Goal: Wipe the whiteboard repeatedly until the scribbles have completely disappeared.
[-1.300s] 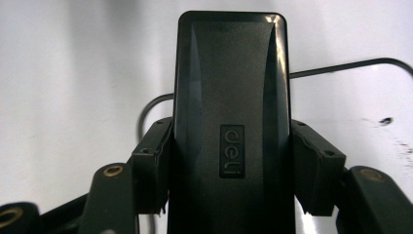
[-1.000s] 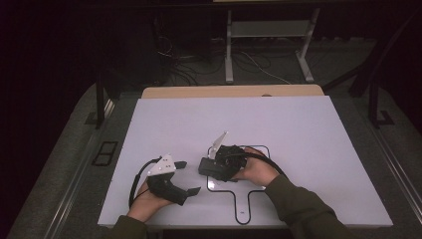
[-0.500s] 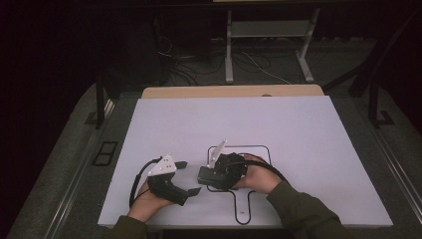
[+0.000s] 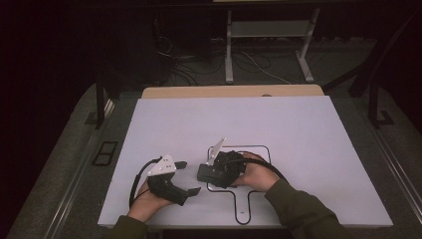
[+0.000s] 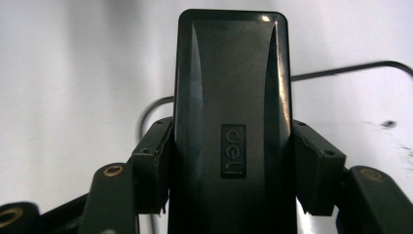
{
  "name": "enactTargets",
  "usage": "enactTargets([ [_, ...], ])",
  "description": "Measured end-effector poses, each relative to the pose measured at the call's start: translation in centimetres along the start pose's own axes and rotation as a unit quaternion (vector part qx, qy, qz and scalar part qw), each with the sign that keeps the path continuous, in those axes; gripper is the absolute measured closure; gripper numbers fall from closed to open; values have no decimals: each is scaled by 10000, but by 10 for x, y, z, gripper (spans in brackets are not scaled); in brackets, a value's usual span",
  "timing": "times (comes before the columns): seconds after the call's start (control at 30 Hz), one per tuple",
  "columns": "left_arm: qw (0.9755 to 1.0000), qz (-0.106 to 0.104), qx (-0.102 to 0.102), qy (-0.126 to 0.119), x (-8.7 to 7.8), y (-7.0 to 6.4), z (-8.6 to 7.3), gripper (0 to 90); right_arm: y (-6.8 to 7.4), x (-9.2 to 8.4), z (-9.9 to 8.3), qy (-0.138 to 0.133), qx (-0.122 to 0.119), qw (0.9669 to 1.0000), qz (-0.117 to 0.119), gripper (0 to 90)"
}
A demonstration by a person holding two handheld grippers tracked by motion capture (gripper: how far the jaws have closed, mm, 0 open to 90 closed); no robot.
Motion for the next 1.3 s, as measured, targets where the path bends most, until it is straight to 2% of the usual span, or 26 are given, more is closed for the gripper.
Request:
enactTargets([
  [0.1, 10000, 2, 13, 7, 0, 0, 0, 6, 3, 0, 1, 0, -29, 10000, 23, 389],
  [0.33, 10000, -3, 47, 20, -1, 0, 0, 6, -14, 2, 3, -36, 145, 9999, -72, 389],
  [0.43, 10000, 6, -9, 5, -1, 0, 0, 6, -11, 2, 3, -14, 127, 9999, -55, 389],
  [0.57, 10000, 3, -14, -5, 0, 0, 0, 6, 3, 2, 4, -11, -4, 9999, 104, 389],
  [0.63, 10000, 6, -13, -4, 0, 0, 0, 6, 6, 2, 5, 1, -35, 9999, 104, 389],
  [0.9, 10000, 1, 32, 17, -1, 1, 0, 6, -13, 5, 7, -68, 138, 9999, -30, 389],
  [1.0, 10000, 8, 1, 7, -1, 1, 0, 6, -11, 4, 6, -52, 117, 9999, -46, 389],
  [1.1, 10000, 10, 1, 9, -1, 1, 0, 6, -1, 4, 6, -52, -47, 10000, 43, 389],
  [1.17, 10000, 13, -17, -7, 0, 1, 0, 6, 5, 3, 6, -57, -67, 9999, 64, 389],
  [1.23, 10000, 9, 5, 0, 0, 0, 0, 6, 3, 4, 6, -88, -64, 9999, 78, 389],
  [1.27, 10000, 4, 56, 13, -1, 0, 0, 6, 0, 4, 6, -84, -60, 9999, 5, 389],
  [1.3, 10000, 8, 1, -8, -1, 0, 0, 6, -3, 5, 6, -93, -45, 9999, -60, 389],
])
Point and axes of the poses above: each handheld gripper's, and its own axes: x roughly forward along the jaws, z roughly out of its top, y roughly to its left, the point moved 8 cm from there along x, roughly forward along the jaws, and after that the axes turned 1 degree about -y, right-handed, at the moved point
